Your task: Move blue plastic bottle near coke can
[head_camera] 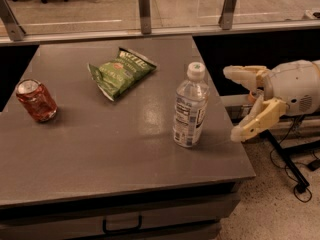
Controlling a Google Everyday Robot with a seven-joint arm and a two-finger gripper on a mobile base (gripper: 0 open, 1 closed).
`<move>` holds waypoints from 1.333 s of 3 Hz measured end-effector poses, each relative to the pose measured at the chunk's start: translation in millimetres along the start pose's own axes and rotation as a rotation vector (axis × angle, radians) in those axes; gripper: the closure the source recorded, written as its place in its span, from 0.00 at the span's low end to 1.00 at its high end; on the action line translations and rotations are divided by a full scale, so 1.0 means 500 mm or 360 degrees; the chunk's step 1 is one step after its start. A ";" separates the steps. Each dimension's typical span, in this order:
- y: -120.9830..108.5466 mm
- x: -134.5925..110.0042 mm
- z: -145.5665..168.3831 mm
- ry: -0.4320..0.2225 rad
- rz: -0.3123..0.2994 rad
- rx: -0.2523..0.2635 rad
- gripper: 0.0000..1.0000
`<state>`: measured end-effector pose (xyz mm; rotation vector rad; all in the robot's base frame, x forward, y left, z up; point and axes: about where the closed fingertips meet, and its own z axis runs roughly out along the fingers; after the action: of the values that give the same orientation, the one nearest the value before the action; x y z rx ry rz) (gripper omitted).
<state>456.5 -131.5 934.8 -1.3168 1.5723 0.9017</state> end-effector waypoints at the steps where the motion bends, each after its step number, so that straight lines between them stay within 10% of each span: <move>1: 0.003 -0.014 0.000 -0.0046 0.0004 -0.0004 0.00; 3: 0.000 0.005 0.065 -0.0008 0.0061 0.0031 0.00; 4: -0.007 0.005 0.106 -0.0023 0.0098 0.0057 0.19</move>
Offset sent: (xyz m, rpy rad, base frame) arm 0.0056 0.0182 -0.0131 0.0069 0.0270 -0.0363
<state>468.8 -84.4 913.5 -1.2404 1.6179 0.9147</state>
